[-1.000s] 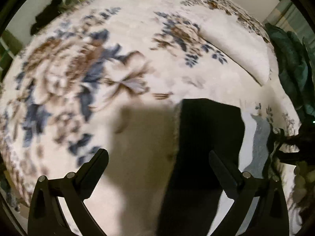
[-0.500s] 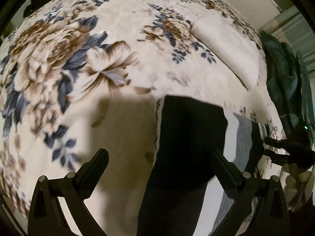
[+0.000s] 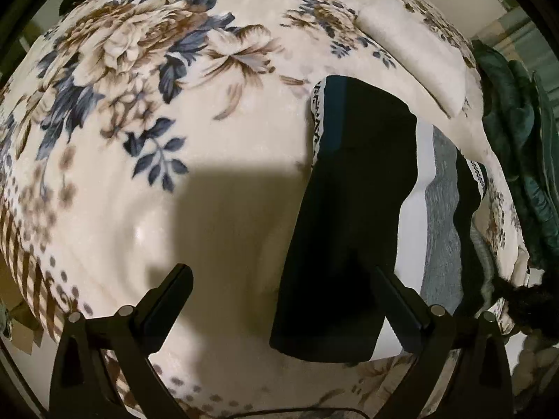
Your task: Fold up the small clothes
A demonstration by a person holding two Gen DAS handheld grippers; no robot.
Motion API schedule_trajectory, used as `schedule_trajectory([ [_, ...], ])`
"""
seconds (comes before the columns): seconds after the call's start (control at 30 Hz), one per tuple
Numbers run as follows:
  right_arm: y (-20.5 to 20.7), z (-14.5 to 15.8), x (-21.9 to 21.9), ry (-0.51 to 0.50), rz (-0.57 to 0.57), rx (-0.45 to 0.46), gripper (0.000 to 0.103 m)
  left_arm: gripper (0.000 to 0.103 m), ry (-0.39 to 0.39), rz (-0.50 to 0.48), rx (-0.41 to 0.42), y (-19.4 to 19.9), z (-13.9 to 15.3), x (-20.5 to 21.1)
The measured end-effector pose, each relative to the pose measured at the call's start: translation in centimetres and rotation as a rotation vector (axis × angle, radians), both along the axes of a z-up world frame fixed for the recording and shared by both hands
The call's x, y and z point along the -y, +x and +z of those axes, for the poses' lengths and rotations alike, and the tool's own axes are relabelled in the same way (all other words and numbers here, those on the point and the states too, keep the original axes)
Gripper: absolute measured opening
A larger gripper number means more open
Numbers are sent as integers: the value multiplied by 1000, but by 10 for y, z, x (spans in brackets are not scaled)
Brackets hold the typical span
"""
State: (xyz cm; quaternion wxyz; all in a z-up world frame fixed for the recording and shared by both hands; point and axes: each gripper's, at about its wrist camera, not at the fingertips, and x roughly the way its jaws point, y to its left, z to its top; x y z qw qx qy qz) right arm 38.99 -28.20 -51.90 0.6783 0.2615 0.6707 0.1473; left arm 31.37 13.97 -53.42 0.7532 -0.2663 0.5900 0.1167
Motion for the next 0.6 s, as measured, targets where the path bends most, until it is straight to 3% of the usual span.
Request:
schedule_trajectory([
  [0.1, -5, -4, 12, -79, 3, -11, 5, 103, -9, -6, 2, 0, 0, 4],
  [0.2, -8, -47, 9, -71, 19, -172, 9, 103, -12, -7, 5, 2, 0, 6],
  [0.23, -5, -55, 8, -60, 12, -205, 13, 103, -12, -6, 9, 3, 2, 6],
  [0.3, -2, -56, 15, -38, -20, -234, 36, 103, -16, -3, 24, 5, 5, 4],
  [0.4, 16, -36, 22, 0, -73, -141, 59, 103, -26, 2, 55, 17, 8, -3],
  [0.5, 52, -33, 8, 102, -49, -80, 61, 103, -66, 21, 98, 44, 5, -15],
  [0.6, 98, -52, -21, 173, 6, -71, 63, 103, -158, 45, 117, 79, -16, -29],
])
